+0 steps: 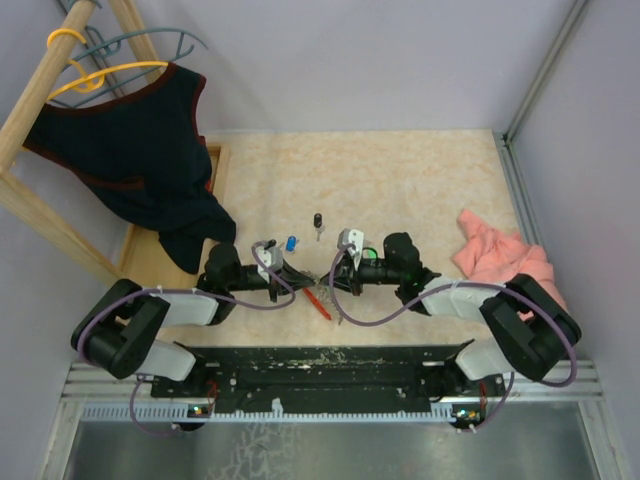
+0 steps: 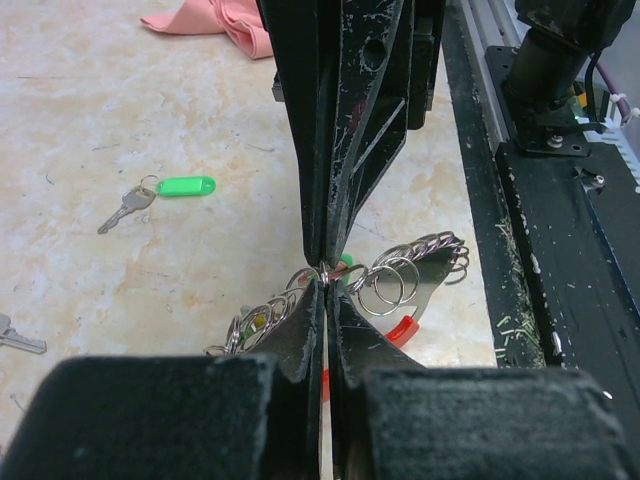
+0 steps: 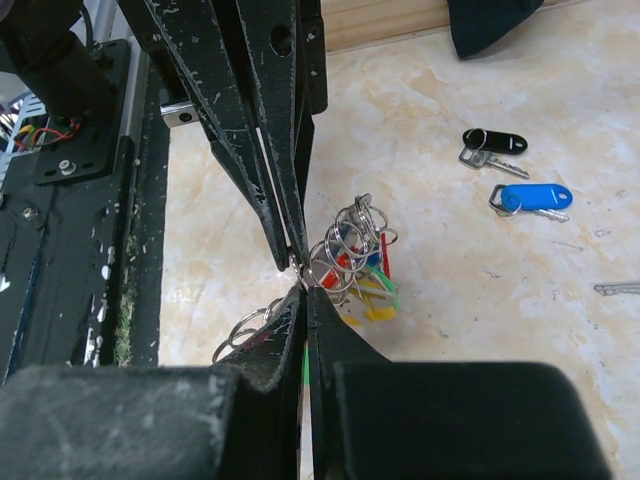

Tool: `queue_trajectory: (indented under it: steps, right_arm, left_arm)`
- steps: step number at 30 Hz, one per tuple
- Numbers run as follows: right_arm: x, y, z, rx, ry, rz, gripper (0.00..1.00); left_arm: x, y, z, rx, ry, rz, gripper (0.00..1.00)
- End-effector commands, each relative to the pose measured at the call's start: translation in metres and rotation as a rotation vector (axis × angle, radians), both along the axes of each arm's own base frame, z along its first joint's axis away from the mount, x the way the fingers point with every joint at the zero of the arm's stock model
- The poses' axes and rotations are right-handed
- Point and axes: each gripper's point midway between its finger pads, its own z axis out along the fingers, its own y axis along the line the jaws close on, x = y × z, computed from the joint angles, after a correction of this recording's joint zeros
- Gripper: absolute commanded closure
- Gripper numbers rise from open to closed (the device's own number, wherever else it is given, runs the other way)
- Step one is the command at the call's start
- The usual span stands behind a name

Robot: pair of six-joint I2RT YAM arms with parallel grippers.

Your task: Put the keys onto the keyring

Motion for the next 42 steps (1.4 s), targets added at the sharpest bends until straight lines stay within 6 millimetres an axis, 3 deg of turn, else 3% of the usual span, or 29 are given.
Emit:
queue_trajectory:
  steps: [1,13,22,34,42]
  right_arm:
    - [-0.002,0.013,0.033,0.113,-0.069,0.069,1.00]
    - [-0.015,0.018,0.044,0.184,-0.047,0.154,1.00]
    - [-0.002,0.020,0.044,0.187,-0.039,0.086,1.00]
    - [0.009,0.020,0.063,0.311,-0.050,-0.011,1.00]
    - [0.012,0.025,0.059,0.313,-0.045,-0.014,1.00]
  left_arm:
    - [-0.004,-0.002,0.009,-0.032,-0.037,-0.034,0.98]
    - [-0.002,-0.002,0.008,-0.030,-0.035,-0.020,0.98]
    - [-0.003,-0.002,0.010,-0.043,-0.034,-0.015,0.98]
    - [0.001,0.000,0.017,-0.096,-0.021,0.042,0.98]
    - [0.003,0.001,0.020,-0.116,-0.004,0.070,0.98]
